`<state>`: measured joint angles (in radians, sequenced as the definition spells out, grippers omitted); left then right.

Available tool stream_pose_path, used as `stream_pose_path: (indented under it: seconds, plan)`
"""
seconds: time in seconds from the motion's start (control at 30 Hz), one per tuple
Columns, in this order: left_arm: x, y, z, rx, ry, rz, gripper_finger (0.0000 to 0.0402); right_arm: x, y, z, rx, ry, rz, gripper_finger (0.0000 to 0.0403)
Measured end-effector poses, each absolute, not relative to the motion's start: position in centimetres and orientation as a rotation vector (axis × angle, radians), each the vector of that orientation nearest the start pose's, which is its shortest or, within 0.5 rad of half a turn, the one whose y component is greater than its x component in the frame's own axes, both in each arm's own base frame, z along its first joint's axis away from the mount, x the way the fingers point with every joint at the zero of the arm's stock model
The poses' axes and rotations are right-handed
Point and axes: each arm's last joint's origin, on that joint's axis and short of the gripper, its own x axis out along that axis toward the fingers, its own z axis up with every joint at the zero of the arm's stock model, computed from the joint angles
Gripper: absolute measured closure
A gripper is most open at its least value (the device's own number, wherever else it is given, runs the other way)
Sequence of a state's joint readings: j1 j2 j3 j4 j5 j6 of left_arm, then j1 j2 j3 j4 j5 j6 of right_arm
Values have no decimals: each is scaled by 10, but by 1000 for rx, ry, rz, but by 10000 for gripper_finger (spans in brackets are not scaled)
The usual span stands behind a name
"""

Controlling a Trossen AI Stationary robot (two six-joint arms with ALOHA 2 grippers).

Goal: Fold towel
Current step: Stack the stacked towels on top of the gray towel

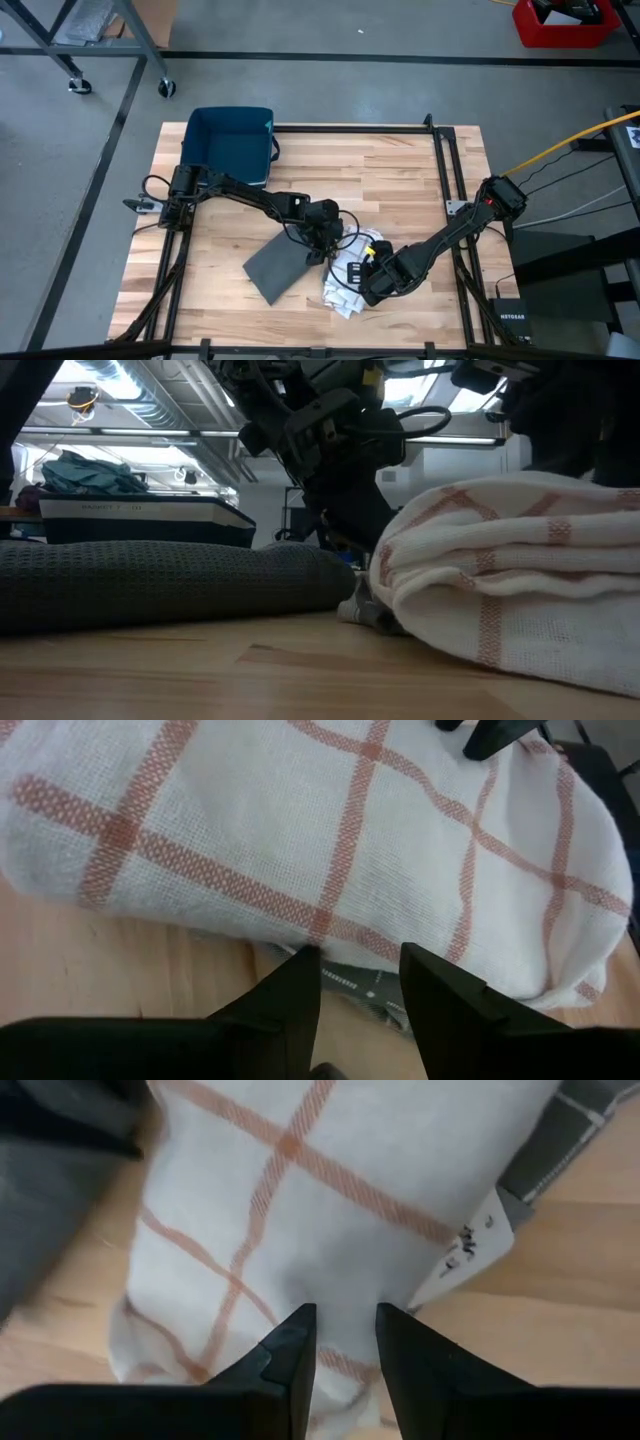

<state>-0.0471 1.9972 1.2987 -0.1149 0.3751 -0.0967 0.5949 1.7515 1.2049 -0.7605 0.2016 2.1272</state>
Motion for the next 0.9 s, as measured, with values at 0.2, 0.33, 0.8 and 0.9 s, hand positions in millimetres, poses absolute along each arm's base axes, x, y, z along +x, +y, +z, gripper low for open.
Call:
stream_pose_path:
  seconds: [0.2, 0.33, 0.8, 0.9]
  plan:
    - [419, -30, 163, -223, 832, -357, 273, 276, 184, 191, 1325, 1106, -933, 286]
    - [419, -30, 163, -222, 832, -355, 273, 273, 185, 188, 1339, 1173, -930, 252]
    - [420, -29, 163, -200, 828, -297, 272, 280, 185, 189, 1407, 1026, -932, 158]
    - [421, -29, 160, -232, 832, -284, 272, 277, 183, 188, 1439, 1005, -1011, 161]
